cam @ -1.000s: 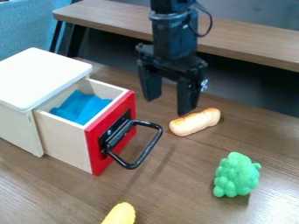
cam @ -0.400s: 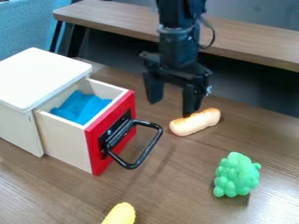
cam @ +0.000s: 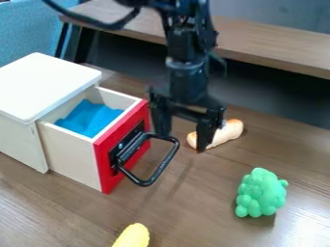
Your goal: Closed the open drawer
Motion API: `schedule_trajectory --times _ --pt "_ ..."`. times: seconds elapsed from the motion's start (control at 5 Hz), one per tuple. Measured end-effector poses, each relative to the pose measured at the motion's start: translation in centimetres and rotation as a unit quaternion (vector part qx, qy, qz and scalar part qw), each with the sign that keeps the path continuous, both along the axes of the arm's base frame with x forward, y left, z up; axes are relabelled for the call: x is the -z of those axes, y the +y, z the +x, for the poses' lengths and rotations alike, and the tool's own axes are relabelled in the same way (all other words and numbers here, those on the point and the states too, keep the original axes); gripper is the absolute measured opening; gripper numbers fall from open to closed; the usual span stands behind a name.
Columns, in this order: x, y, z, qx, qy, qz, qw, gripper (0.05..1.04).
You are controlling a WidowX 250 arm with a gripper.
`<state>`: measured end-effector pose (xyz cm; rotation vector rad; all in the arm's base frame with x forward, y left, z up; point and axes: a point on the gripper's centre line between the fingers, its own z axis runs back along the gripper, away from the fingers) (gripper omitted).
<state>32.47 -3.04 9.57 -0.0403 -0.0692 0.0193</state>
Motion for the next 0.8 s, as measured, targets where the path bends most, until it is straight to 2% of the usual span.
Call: schedule_trajectory --times 0.2,0.4,0.6,0.8 --pt "1.1 1.6 -0.2 -0.009 -0.005 -0.016 0.9998 0.999" --pt "1.5 1.7 -0.2 0.001 -0.012 -0.021 0.9997 0.999" --pt "1.9 2.5 0.1 -0.003 -0.014 -0.011 0.9998 0.999" --pt "2.4 3.1 -0.1 -0.002 -0.003 0.006 1.0000 0.999"
